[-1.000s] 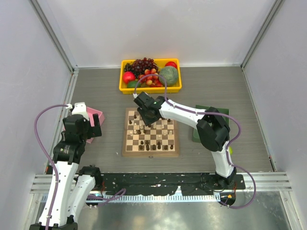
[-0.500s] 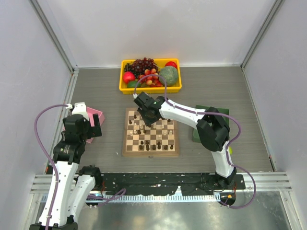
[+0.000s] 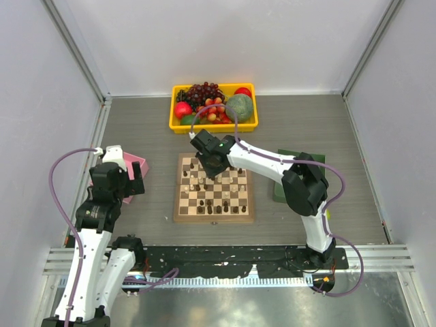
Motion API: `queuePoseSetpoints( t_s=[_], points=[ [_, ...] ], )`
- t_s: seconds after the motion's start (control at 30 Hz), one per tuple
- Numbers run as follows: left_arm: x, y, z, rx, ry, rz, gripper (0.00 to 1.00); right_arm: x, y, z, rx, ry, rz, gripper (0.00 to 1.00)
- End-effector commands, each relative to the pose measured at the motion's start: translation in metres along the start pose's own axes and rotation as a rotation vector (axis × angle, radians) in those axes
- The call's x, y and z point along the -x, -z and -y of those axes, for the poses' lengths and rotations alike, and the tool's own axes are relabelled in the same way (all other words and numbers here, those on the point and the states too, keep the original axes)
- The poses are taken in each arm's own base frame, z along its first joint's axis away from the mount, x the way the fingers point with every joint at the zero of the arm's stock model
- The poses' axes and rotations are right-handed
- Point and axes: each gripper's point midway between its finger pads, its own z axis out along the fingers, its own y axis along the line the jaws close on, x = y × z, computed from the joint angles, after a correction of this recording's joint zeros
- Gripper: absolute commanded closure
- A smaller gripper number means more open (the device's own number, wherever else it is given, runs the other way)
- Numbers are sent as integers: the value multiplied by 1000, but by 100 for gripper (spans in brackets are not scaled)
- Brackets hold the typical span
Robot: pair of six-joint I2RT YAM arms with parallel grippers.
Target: Set up the chess pieces on the board
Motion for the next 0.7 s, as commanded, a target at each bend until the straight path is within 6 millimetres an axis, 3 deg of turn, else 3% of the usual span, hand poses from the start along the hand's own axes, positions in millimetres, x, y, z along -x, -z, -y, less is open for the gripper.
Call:
queuePoseSetpoints(
  t_s=[0.0,0.2,0.33,0.53,0.67],
  points=[
    [15,3,-1,0,12,52,1,50,68,-9,54,-14,186,81],
    [22,12,-9,34,38,103,1,46,95,-35,106,-2,228,80],
    [26,19,-14,52,59,164,1,34,105,-76,179,42,230,80],
    [28,25,-24,98,80,192,1,9,89,-130,258,114,166,80],
    [27,25,-25,103,81,195,1,-8,73,-144,255,156,117,80]
  ],
)
